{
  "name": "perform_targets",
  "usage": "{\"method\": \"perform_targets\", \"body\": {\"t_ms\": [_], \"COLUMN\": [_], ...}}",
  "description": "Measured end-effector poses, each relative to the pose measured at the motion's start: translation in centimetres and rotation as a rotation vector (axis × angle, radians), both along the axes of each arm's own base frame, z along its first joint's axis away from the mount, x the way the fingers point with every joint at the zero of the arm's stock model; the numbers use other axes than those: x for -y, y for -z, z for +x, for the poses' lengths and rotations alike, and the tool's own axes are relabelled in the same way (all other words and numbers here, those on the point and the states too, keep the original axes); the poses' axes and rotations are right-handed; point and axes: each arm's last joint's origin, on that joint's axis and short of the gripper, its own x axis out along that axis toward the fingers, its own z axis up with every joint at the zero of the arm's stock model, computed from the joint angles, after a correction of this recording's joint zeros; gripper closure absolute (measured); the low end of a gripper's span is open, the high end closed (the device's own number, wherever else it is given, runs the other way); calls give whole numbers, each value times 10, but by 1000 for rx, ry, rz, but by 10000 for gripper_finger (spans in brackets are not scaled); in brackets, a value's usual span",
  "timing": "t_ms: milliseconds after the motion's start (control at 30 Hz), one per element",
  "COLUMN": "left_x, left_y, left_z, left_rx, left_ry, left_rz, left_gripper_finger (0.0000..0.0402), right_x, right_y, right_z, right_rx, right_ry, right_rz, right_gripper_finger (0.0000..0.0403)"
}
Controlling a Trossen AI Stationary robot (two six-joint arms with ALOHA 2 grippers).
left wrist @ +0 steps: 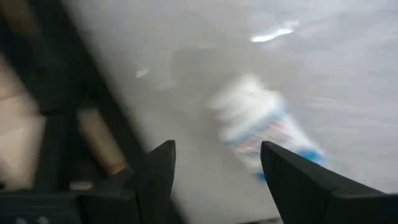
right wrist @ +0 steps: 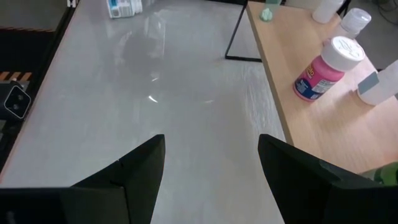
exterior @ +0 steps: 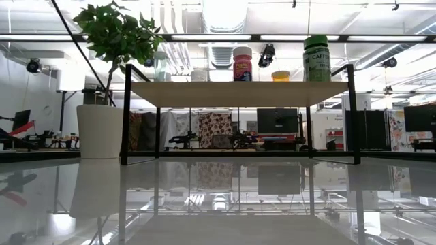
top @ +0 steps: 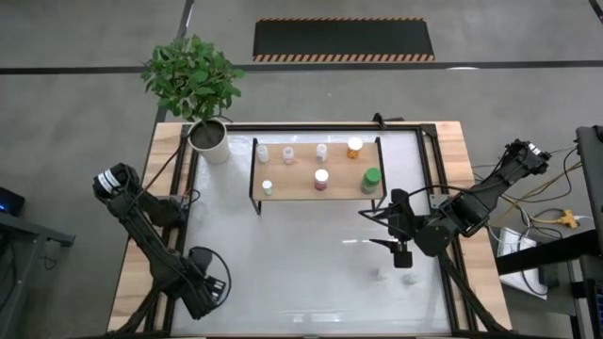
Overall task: Pick and place medicine bottles onto shelf by color
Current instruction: Put the white pill bottle on the shelf
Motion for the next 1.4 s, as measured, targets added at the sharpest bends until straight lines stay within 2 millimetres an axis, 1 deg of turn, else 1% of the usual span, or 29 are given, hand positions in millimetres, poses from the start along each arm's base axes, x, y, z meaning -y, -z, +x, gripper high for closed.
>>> {"method": "perform_targets", "body": {"t_ms": [33,100,167,233,367,533,667,733,967,1033,1100,1300,1400], "left_x": [2,4,5,8,16,21,23,24,26,27,28,27,26], "left_y": [0,0,2,7,18,29,33,35,43,45,48,51,48], "left_z": [3,6,7,7,10,14,15,15,17,18,18,19,21], "left_rx": [49,102,91,76,73,66,61,60,50,50,45,37,61], "left_ry": [1,-50,-135,-172,-166,-166,-166,-165,-163,-152,-134,-67,-60], "left_rz": [-9,-11,3,21,18,38,47,47,63,64,72,81,131], "left_gripper_finger": [182,182,182,182,173,130,102,97,96,98,110,180,185], "right_x": [0,0,0,0,0,0,0,0,0,0,0,0,-1], "right_y": [0,0,1,1,2,2,2,2,2,2,2,2,2], "right_z": [0,0,0,0,0,0,0,0,0,0,0,0,1], "right_rx": [-1,-1,-2,-2,-5,-6,-6,-6,-6,-7,-6,-2,4], "right_ry": [0,3,4,5,3,0,-1,-1,-1,-1,-1,3,2], "right_rz": [-1,3,4,4,0,-5,-6,-6,-6,-7,-6,1,5], "right_gripper_finger": [155,155,155,155,155,155,155,155,155,155,155,155,155]}}
